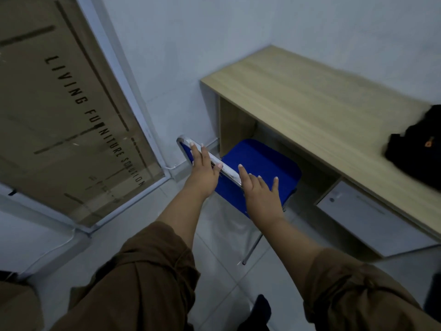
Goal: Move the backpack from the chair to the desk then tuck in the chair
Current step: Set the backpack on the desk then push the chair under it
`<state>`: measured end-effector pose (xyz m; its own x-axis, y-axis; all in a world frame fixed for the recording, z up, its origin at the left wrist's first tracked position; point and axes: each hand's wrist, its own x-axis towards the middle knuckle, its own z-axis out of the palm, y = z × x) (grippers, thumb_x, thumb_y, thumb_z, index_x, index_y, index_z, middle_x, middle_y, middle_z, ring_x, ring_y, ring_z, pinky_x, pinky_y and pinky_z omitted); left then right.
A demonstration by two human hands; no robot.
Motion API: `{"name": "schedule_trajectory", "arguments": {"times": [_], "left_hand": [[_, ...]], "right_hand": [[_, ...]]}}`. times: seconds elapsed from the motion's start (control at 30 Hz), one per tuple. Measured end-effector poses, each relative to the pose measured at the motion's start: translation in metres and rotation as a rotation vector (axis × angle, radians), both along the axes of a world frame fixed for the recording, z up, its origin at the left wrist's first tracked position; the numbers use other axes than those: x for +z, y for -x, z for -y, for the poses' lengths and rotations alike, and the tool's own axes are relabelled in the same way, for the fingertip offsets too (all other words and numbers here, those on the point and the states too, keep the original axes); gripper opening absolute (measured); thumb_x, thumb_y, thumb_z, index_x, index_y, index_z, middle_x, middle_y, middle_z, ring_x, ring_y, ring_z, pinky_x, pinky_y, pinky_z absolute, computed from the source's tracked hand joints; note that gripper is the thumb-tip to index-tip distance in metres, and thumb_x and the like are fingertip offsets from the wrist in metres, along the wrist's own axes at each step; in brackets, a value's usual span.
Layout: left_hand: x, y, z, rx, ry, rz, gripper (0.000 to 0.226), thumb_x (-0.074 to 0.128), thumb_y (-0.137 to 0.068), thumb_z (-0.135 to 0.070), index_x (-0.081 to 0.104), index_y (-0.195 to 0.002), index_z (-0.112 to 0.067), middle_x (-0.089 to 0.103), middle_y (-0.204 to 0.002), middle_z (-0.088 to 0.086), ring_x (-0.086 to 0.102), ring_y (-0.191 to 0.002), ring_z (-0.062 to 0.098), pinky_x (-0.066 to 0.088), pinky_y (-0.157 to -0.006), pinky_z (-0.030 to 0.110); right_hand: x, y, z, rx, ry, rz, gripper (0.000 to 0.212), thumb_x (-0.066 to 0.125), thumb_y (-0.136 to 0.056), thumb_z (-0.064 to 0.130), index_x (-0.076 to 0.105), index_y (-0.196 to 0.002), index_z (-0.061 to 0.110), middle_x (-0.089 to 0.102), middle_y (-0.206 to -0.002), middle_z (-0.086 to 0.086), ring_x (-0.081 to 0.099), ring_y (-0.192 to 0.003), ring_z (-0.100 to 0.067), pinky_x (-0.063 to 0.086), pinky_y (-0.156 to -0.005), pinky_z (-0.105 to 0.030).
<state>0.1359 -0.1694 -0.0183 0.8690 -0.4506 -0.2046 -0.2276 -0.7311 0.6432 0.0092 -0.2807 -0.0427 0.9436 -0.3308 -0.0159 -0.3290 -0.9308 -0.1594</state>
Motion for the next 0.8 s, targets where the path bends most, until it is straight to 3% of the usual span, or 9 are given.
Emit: {"name": "schedule_trajectory", "arguments": {"times": [0.17,0.3,0.37,0.43,0.5,0.63,0.8], "left_hand": [[-0.004,-0.011,0.036,-0.022,0.016,0.019,0.074,0.033,-0.101,-0.04,-0.012,-0.154,-0.017,-0.031,-0.16,0.004,0.013,-0.152,0.031,0.031,-0.117,0.045],[-0.006,-0.016,0.047,-0.079,-0.01,0.085,0.075,0.035,-0.1,-0.043,-0.009,-0.155,-0.016,-0.028,-0.161,0.007,0.003,-0.153,0.031,0.023,-0.121,0.047],[-0.007,-0.017,0.046,-0.093,-0.092,0.186,0.069,0.029,-0.101,-0.042,-0.005,-0.155,-0.016,-0.02,-0.163,0.008,0.002,-0.153,0.029,0.018,-0.12,0.05],[-0.011,-0.019,0.042,-0.074,-0.155,0.253,0.065,0.023,-0.102,-0.04,-0.003,-0.156,-0.016,-0.012,-0.165,0.006,0.006,-0.153,0.026,0.018,-0.12,0.053],[-0.015,-0.024,0.038,-0.023,-0.136,0.227,0.066,0.022,-0.102,-0.042,-0.005,-0.156,-0.014,-0.01,-0.165,0.003,0.008,-0.153,0.023,0.016,-0.121,0.052],[-0.013,-0.047,0.04,0.03,0.04,0.06,0.078,0.032,-0.1,-0.044,-0.016,-0.153,-0.014,-0.025,-0.162,0.001,-0.004,-0.153,0.021,0.012,-0.124,0.046],[-0.008,-0.061,0.05,0.038,0.098,-0.025,0.084,0.037,-0.099,-0.045,-0.022,-0.151,-0.015,-0.035,-0.158,0.001,-0.006,-0.153,0.021,0.008,-0.124,0.04]], "right_hand": [[-0.01,-0.011,0.041,0.021,0.101,0.053,0.089,0.053,-0.091,0.011,-0.013,-0.15,0.026,0.034,-0.156,-0.015,0.028,-0.145,-0.035,0.015,-0.114,-0.067],[-0.004,-0.015,0.061,0.131,0.308,0.067,0.078,0.028,-0.087,0.014,-0.018,-0.15,0.018,0.001,-0.163,-0.017,0.001,-0.15,-0.038,0.006,-0.115,-0.068],[-0.003,-0.018,0.064,0.274,0.441,0.061,0.083,0.036,-0.09,0.018,-0.02,-0.15,0.014,-0.01,-0.163,-0.014,-0.007,-0.15,-0.036,0.006,-0.116,-0.067],[-0.004,-0.022,0.067,0.387,0.551,0.093,0.088,0.048,-0.089,0.019,-0.013,-0.152,0.01,-0.005,-0.164,-0.013,-0.004,-0.15,-0.034,0.013,-0.117,-0.062],[-0.006,-0.024,0.071,0.457,0.595,0.115,0.085,0.048,-0.089,0.018,-0.008,-0.153,0.007,-0.001,-0.164,-0.012,-0.002,-0.15,-0.032,0.016,-0.118,-0.058],[-0.006,-0.028,0.084,0.566,0.633,0.112,0.085,0.047,-0.09,0.021,-0.008,-0.153,0.006,0.0,-0.164,-0.015,-0.002,-0.15,-0.034,0.012,-0.119,-0.057],[-0.005,-0.038,0.092,0.597,0.551,0.1,0.094,0.061,-0.087,0.042,0.001,-0.155,0.015,0.005,-0.164,-0.01,0.003,-0.15,-0.035,0.018,-0.115,-0.064]]}}
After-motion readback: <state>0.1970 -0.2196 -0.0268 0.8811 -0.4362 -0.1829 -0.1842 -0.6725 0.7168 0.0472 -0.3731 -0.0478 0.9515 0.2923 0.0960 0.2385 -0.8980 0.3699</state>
